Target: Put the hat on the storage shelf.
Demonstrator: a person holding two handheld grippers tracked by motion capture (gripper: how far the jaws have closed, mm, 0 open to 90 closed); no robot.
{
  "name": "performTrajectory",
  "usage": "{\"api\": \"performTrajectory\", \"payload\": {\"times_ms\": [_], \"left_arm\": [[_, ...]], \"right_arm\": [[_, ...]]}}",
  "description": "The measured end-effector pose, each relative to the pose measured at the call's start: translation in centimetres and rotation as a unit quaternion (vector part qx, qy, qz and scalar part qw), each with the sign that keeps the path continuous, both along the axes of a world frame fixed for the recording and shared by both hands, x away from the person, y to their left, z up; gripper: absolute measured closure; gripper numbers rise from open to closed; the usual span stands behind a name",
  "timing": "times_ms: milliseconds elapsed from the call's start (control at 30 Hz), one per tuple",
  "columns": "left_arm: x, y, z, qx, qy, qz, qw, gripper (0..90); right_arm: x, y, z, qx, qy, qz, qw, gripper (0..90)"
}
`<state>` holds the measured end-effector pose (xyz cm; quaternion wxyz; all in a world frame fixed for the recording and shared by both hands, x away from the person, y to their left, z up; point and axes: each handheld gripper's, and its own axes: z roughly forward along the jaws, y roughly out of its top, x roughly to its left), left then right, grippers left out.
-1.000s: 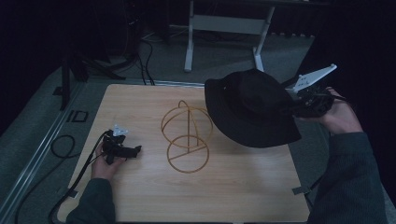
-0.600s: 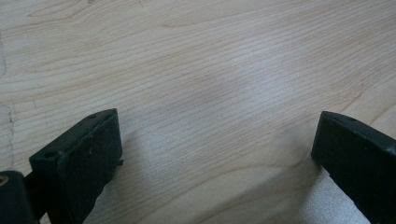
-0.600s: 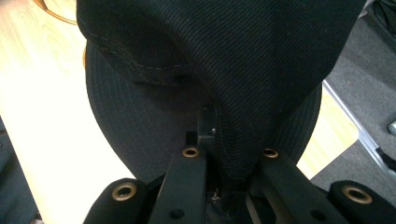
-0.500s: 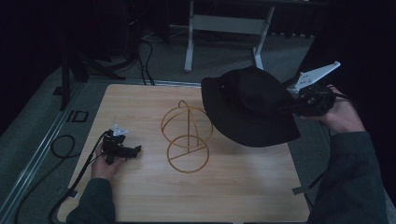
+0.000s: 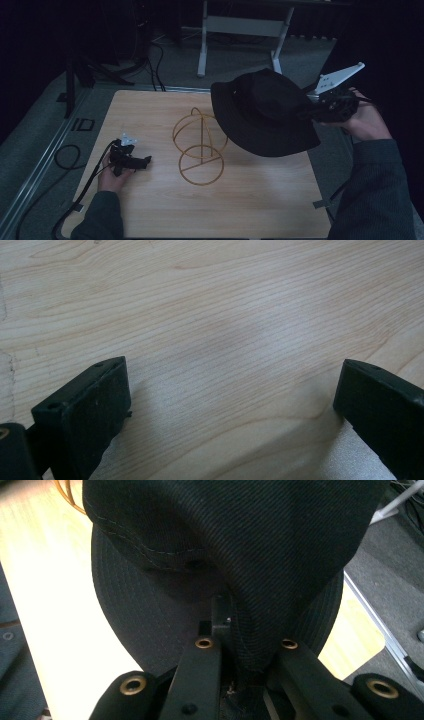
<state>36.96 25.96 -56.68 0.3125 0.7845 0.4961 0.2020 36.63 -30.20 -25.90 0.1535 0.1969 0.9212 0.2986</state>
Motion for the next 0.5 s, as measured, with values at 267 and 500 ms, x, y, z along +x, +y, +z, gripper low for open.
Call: {"api": "performTrajectory", "payload": {"times_ms": [267,500], "left_arm": [[0.0,0.0,0.0,0.0,0.0,0.0,1.0,2.0],[0.0,-0.01,0.0,0.0,0.0,0.0,1.0,2.0]], "right_arm": [[-0.07,0.52,0.62,0.007,-0.007,0.012,0.9999,87.8],[-0.08,0.87,1.03,0.013,-0.013,0.017,0.9997,87.8]]}}
